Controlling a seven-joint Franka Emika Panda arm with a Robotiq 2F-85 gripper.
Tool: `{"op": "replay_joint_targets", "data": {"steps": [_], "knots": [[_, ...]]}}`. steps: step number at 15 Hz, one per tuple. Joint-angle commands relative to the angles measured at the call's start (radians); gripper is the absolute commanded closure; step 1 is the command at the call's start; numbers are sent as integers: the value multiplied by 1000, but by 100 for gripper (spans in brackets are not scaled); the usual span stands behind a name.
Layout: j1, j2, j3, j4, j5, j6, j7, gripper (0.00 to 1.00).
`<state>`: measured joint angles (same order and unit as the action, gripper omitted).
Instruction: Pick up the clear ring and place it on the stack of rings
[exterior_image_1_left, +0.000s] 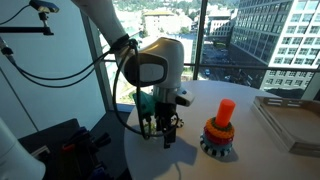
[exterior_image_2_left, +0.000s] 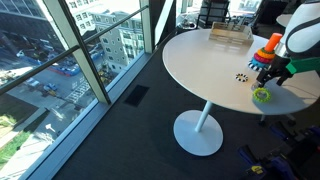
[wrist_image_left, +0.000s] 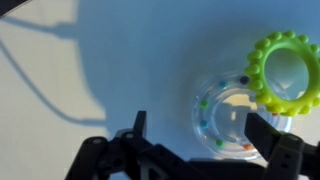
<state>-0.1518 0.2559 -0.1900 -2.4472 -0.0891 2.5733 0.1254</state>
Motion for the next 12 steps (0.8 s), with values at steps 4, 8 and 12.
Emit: {"op": "replay_joint_targets", "data": {"steps": [4,8,12], "knots": [[12,21,-21,19,-19,4,24,28],[13,19,-22,18,-18,4,24,59],[9,-10,-15,7,-3,-9,8,95]]}}
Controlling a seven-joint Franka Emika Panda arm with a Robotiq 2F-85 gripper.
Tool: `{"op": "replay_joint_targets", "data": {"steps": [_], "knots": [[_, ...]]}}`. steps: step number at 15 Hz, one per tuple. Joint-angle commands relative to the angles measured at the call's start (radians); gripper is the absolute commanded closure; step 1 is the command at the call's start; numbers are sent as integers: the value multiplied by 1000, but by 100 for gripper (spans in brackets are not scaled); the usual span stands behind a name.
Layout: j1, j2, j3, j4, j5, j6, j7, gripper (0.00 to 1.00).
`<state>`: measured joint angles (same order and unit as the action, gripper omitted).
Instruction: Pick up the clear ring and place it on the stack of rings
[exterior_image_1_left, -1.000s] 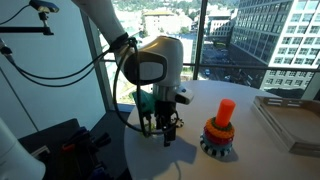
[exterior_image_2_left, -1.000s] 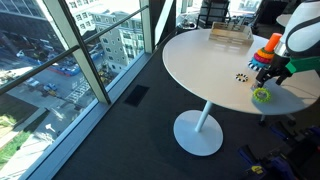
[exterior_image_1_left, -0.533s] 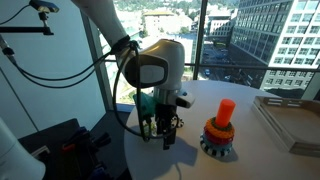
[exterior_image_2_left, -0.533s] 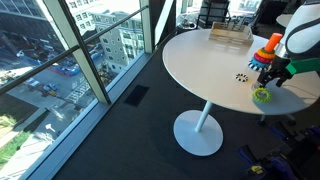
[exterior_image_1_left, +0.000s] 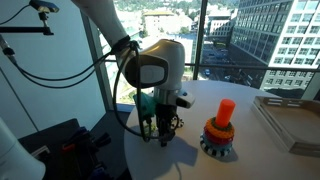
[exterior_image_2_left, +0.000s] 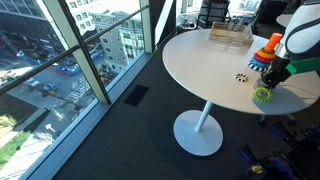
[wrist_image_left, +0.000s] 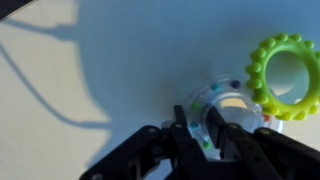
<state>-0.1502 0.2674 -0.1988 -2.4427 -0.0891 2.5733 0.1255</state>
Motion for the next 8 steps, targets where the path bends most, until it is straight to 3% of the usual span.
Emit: {"op": "replay_joint_targets", "data": {"steps": [1,8], "knots": [[6,-31,-4,1,1,-15,4,90],[4,-135,-3,-4,-2,-50,1,90]]}}
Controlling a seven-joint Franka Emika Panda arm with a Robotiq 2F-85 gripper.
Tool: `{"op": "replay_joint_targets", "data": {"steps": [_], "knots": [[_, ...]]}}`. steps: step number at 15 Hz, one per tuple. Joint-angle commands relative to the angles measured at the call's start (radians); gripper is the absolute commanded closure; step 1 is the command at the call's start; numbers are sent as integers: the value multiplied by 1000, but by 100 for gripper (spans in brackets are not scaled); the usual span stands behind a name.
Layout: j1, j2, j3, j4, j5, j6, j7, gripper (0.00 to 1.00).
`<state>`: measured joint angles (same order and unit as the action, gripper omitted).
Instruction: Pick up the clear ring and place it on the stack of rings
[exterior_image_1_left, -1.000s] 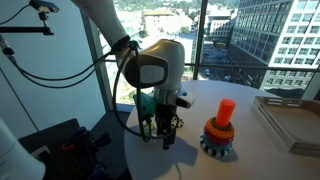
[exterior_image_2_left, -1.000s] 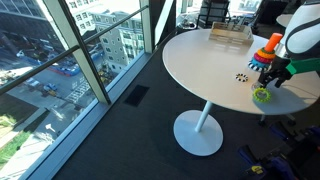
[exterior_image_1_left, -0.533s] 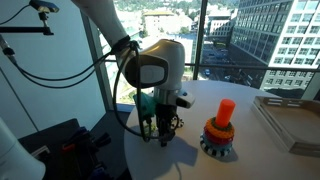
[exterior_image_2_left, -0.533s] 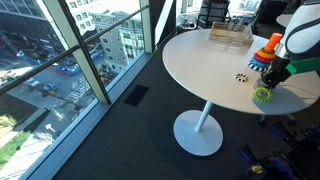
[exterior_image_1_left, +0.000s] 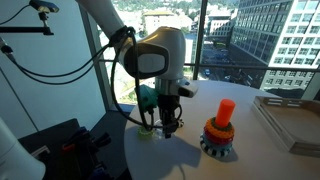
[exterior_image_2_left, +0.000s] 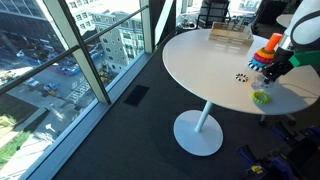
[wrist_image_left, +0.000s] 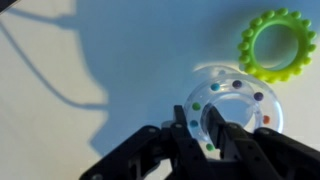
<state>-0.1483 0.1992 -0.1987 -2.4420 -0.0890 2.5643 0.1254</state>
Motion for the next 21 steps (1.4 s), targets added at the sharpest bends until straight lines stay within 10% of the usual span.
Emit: {"op": "replay_joint_targets", "data": {"steps": [1,21], "knots": [[1,-81,-2,-3,-3,-50,1,90],[-13,-188,12,332,-52,-499,50,90]]}}
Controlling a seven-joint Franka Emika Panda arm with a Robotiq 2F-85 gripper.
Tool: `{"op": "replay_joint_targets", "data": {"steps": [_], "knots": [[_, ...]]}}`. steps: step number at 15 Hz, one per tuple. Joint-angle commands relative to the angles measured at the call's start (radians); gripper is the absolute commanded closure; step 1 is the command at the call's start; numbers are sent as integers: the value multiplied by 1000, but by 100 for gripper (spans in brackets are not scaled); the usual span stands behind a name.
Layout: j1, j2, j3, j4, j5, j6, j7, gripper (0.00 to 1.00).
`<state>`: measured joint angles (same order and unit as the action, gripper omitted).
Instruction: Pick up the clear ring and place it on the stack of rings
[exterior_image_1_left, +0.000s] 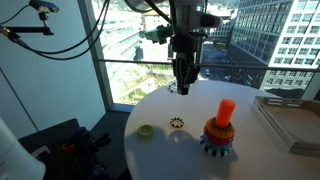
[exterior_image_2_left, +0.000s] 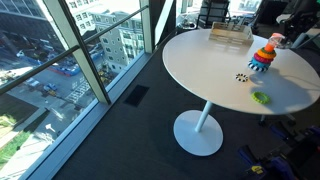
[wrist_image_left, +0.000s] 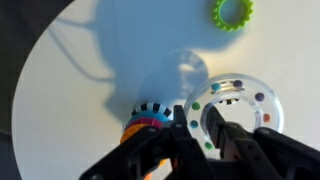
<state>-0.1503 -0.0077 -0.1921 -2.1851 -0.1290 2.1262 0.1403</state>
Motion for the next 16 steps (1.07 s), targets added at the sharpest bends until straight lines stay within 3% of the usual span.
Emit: {"op": "replay_joint_targets", "data": {"steps": [1,16], "knots": [[-14,23,4,96,-9,-72,43,91],[-85,201,-57,349,69,-209,94,91]]}}
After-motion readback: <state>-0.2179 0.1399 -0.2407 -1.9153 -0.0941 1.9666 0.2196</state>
